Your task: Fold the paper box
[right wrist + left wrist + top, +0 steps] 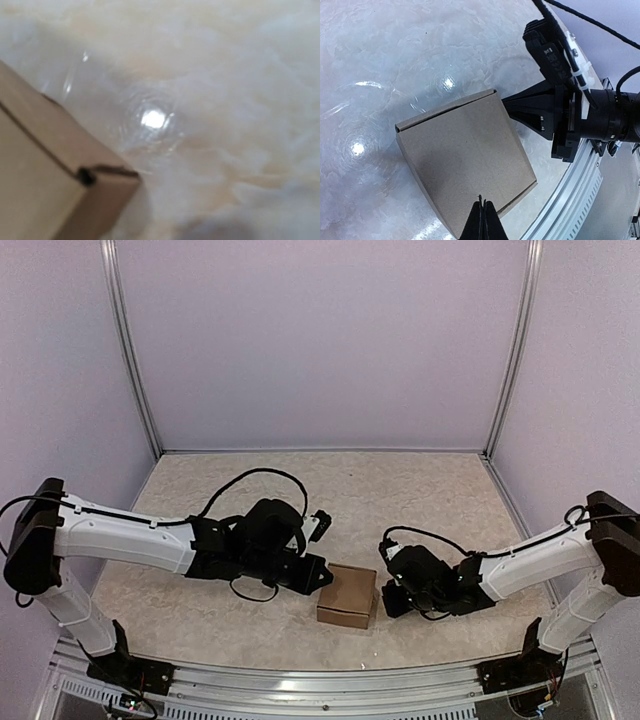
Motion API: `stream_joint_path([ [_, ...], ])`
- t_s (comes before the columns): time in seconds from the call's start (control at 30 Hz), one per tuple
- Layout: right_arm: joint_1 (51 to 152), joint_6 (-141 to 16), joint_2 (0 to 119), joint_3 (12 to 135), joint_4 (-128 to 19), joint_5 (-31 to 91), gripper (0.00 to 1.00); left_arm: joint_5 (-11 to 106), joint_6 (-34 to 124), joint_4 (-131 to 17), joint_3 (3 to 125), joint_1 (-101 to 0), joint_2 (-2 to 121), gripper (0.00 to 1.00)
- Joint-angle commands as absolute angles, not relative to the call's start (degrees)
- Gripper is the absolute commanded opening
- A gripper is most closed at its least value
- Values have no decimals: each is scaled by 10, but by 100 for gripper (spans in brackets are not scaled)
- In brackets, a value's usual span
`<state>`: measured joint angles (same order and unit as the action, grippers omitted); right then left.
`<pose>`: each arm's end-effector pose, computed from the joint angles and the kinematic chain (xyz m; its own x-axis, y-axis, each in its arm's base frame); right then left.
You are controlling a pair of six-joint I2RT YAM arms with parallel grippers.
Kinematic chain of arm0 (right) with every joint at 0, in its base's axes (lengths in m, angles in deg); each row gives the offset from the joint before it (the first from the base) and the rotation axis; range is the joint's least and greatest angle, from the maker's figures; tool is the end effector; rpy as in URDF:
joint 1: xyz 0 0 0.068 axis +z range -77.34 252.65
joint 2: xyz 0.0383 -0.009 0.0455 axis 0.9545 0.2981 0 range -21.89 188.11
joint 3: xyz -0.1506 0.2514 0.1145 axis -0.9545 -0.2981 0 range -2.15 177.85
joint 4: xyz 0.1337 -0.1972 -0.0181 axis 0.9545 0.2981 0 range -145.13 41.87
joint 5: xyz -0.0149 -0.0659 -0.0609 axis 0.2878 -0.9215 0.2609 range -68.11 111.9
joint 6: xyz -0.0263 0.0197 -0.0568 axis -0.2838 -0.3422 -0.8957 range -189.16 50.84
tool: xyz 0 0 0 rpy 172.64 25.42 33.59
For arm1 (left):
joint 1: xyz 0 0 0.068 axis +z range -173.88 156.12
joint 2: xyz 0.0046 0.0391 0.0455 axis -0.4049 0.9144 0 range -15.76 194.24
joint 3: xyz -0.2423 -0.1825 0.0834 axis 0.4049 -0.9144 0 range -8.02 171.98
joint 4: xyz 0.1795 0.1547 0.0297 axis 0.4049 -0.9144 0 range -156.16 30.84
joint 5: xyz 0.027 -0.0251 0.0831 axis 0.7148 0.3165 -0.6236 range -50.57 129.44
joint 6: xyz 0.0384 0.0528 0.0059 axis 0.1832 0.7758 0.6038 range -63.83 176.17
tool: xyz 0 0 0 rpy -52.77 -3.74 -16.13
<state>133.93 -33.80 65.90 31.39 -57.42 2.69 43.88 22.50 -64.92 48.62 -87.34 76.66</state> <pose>0.1406 0.2212 0.1794 -0.7316 -0.1980 -0.6524 -0.3770 0.9148 0.1452 0.1488 -0.3068 0.2566 -0.7555 0.2755 -0.5944 0.5996 0.6565 -0.4577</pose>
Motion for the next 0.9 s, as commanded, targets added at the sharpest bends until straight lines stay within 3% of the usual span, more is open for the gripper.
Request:
stream_joint_path([
  [0.0,1332,-351,598,313,-494,-1,2,443,242,-666,505,-869,771,0],
  [0.3,1333,-348,539,323,-471,57,0,410,215,-694,481,-827,748,0],
  [0.87,1334,-303,648,362,-564,151,0,454,164,-683,502,-781,857,0],
])
